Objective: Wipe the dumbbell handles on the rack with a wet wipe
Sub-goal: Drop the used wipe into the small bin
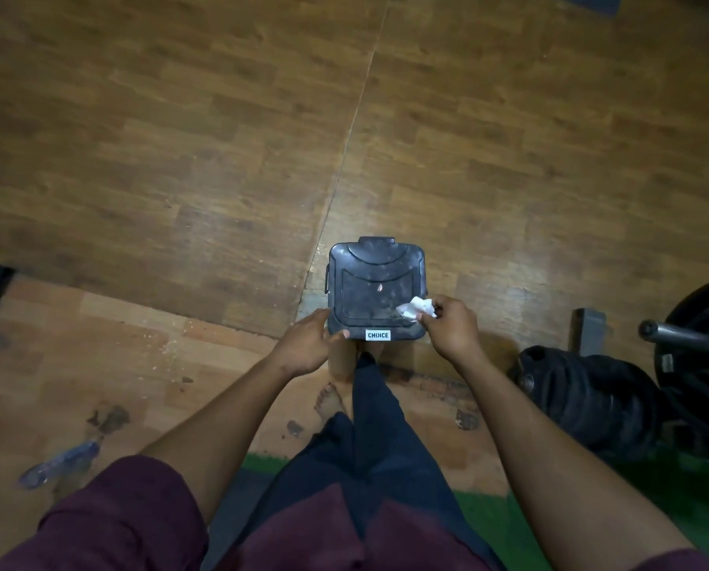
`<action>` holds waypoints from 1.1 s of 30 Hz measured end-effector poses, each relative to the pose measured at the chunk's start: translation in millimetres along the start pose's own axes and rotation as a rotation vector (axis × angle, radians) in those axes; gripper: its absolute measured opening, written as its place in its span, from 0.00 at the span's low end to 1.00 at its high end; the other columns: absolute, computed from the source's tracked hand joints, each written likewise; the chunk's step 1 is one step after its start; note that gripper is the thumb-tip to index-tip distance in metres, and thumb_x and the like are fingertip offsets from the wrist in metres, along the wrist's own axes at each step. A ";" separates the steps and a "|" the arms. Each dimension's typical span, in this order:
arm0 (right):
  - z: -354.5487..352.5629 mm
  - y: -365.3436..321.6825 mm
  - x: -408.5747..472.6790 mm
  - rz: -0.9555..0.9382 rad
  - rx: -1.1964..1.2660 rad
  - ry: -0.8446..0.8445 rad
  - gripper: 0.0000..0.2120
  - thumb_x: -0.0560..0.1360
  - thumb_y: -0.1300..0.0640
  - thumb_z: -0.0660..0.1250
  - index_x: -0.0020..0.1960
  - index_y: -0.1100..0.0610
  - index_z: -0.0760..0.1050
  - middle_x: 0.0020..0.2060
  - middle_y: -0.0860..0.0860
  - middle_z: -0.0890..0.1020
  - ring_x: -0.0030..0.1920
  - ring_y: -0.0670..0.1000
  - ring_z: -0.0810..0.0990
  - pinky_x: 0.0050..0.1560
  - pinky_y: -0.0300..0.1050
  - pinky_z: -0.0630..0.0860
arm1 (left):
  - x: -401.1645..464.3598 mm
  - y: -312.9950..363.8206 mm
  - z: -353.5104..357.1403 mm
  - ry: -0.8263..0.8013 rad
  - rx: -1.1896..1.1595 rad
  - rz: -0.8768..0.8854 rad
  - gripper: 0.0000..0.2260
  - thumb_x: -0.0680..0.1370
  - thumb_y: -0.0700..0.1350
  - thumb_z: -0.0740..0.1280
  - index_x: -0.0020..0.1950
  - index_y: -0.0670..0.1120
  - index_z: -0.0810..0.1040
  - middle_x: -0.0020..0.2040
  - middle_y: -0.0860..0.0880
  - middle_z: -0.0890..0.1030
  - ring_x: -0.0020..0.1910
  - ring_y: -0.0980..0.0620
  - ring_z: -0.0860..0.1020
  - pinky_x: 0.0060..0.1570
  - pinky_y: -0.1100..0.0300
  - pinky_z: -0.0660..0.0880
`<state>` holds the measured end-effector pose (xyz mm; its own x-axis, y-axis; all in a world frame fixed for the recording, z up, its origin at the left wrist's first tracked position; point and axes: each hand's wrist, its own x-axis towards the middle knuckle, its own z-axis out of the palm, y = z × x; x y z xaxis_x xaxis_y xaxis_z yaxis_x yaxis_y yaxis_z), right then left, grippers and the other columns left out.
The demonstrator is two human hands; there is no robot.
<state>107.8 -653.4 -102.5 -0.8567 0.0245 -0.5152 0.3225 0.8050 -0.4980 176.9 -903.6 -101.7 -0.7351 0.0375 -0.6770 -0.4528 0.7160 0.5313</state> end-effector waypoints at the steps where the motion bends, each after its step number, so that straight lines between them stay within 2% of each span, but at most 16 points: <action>1: 4.0 2.6 5.0 0.003 0.004 -0.001 0.08 0.76 0.54 0.71 0.50 0.58 0.80 0.44 0.50 0.82 0.46 0.53 0.78 0.42 0.43 0.67 | 6.5 -3.6 4.9 -0.022 -0.063 -0.041 0.28 0.83 0.56 0.63 0.81 0.47 0.62 0.79 0.45 0.67 0.76 0.44 0.66 0.65 0.60 0.63; 3: 17.5 10.5 18.6 0.007 -0.001 -0.002 0.08 0.76 0.54 0.71 0.47 0.59 0.79 0.42 0.51 0.81 0.44 0.53 0.77 0.41 0.43 0.66 | 21.1 -14.3 16.0 -0.066 -0.144 -0.115 0.32 0.83 0.59 0.63 0.82 0.48 0.59 0.80 0.45 0.66 0.77 0.44 0.66 0.65 0.59 0.64; 5: 36.0 19.9 36.3 0.011 -0.001 -0.007 0.09 0.75 0.54 0.72 0.49 0.60 0.80 0.42 0.54 0.82 0.45 0.55 0.78 0.42 0.43 0.67 | 41.7 -31.0 27.6 -0.091 -0.195 -0.173 0.35 0.81 0.62 0.63 0.83 0.48 0.57 0.80 0.45 0.64 0.78 0.44 0.65 0.70 0.56 0.64; 7: 59.3 30.5 56.4 0.032 0.019 -0.014 0.10 0.75 0.54 0.72 0.50 0.60 0.79 0.41 0.53 0.80 0.44 0.54 0.77 0.42 0.43 0.66 | 65.9 -50.1 40.3 -0.084 -0.255 -0.227 0.37 0.80 0.63 0.64 0.83 0.48 0.57 0.81 0.45 0.63 0.78 0.45 0.64 0.74 0.54 0.63; 9: 84.5 40.6 77.4 0.035 0.039 -0.031 0.07 0.75 0.54 0.72 0.46 0.57 0.77 0.39 0.51 0.78 0.43 0.53 0.75 0.41 0.42 0.64 | 90.5 -68.0 53.3 -0.067 -0.333 -0.284 0.37 0.79 0.64 0.64 0.82 0.47 0.59 0.80 0.46 0.64 0.77 0.46 0.65 0.75 0.51 0.63; 10: 97.8 46.4 87.7 0.037 0.050 -0.029 0.07 0.75 0.54 0.72 0.43 0.55 0.75 0.37 0.50 0.76 0.42 0.52 0.75 0.41 0.42 0.64 | 103.8 -77.4 61.1 -0.058 -0.390 -0.316 0.36 0.79 0.64 0.65 0.82 0.47 0.61 0.79 0.47 0.66 0.76 0.46 0.66 0.75 0.49 0.64; 13: 137.0 67.8 116.1 0.062 0.099 -0.029 0.15 0.75 0.55 0.71 0.35 0.54 0.67 0.29 0.46 0.69 0.37 0.50 0.71 0.35 0.45 0.61 | 143.3 -103.4 89.2 -0.040 -0.595 -0.409 0.29 0.81 0.61 0.65 0.77 0.46 0.67 0.72 0.48 0.72 0.73 0.46 0.70 0.72 0.50 0.66; 15: 157.2 81.2 129.9 0.088 0.114 -0.024 0.18 0.75 0.55 0.70 0.33 0.53 0.63 0.28 0.46 0.67 0.35 0.50 0.69 0.34 0.46 0.62 | 166.7 -117.3 108.8 -0.067 -0.703 -0.482 0.27 0.83 0.60 0.62 0.77 0.47 0.67 0.74 0.48 0.71 0.68 0.48 0.72 0.69 0.49 0.65; 17: 174.6 98.2 141.3 0.118 0.147 -0.011 0.17 0.75 0.54 0.70 0.34 0.55 0.65 0.29 0.46 0.68 0.36 0.51 0.70 0.37 0.46 0.64 | 188.9 -130.3 129.0 -0.083 -0.801 -0.559 0.28 0.83 0.60 0.61 0.79 0.48 0.64 0.76 0.47 0.69 0.66 0.47 0.73 0.69 0.49 0.62; 20: 193.4 125.8 152.1 0.148 0.207 -0.001 0.12 0.75 0.54 0.70 0.39 0.59 0.71 0.31 0.46 0.71 0.37 0.50 0.73 0.40 0.48 0.70 | 217.2 -144.8 159.2 -0.084 -0.913 -0.662 0.27 0.83 0.60 0.61 0.79 0.48 0.64 0.73 0.46 0.71 0.67 0.45 0.74 0.61 0.53 0.66; 23: 198.5 146.1 157.6 0.175 0.237 0.012 0.11 0.76 0.54 0.70 0.44 0.62 0.74 0.34 0.48 0.75 0.38 0.50 0.75 0.42 0.48 0.73 | 238.3 -142.5 182.4 -0.063 -1.011 -0.724 0.19 0.84 0.59 0.61 0.70 0.50 0.72 0.57 0.50 0.79 0.57 0.48 0.78 0.44 0.58 0.71; 25: 195.2 153.3 158.8 0.173 0.244 0.024 0.11 0.76 0.54 0.69 0.42 0.61 0.72 0.33 0.46 0.73 0.37 0.48 0.73 0.40 0.46 0.70 | 250.1 -134.8 192.7 -0.025 -1.085 -0.741 0.17 0.83 0.58 0.62 0.67 0.49 0.75 0.49 0.51 0.84 0.50 0.52 0.81 0.37 0.59 0.74; 28: 187.2 160.1 156.4 0.155 0.224 0.036 0.12 0.76 0.53 0.69 0.39 0.56 0.69 0.31 0.44 0.70 0.34 0.47 0.69 0.38 0.45 0.67 | 261.6 -125.3 199.3 0.025 -1.143 -0.730 0.17 0.83 0.56 0.63 0.68 0.49 0.74 0.50 0.49 0.85 0.42 0.53 0.84 0.28 0.65 0.74; 29: 184.5 162.3 154.3 0.155 0.222 0.035 0.12 0.76 0.53 0.69 0.39 0.56 0.69 0.31 0.44 0.70 0.35 0.47 0.70 0.38 0.45 0.66 | 262.0 -122.1 199.1 0.034 -1.149 -0.730 0.16 0.83 0.56 0.63 0.68 0.49 0.74 0.52 0.48 0.85 0.42 0.53 0.84 0.28 0.65 0.75; 32: 177.8 167.6 143.8 0.167 0.222 0.001 0.13 0.75 0.51 0.69 0.40 0.58 0.70 0.32 0.45 0.71 0.35 0.47 0.70 0.37 0.45 0.66 | 257.9 -118.1 197.9 0.038 -1.137 -0.743 0.17 0.83 0.56 0.63 0.69 0.50 0.73 0.58 0.47 0.83 0.52 0.49 0.83 0.45 0.59 0.75; 33: 175.7 168.5 139.0 0.160 0.233 -0.021 0.14 0.75 0.50 0.69 0.41 0.59 0.70 0.32 0.47 0.70 0.35 0.47 0.69 0.37 0.45 0.66 | 254.0 -116.1 195.5 0.047 -1.118 -0.739 0.18 0.82 0.55 0.63 0.70 0.50 0.71 0.60 0.47 0.82 0.55 0.48 0.83 0.47 0.58 0.73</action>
<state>113.8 -618.5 -380.7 -0.7796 0.1257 -0.6135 0.5387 0.6341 -0.5547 141.4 -840.9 -434.8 -0.1473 -0.1479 -0.9780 -0.8985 -0.3934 0.1948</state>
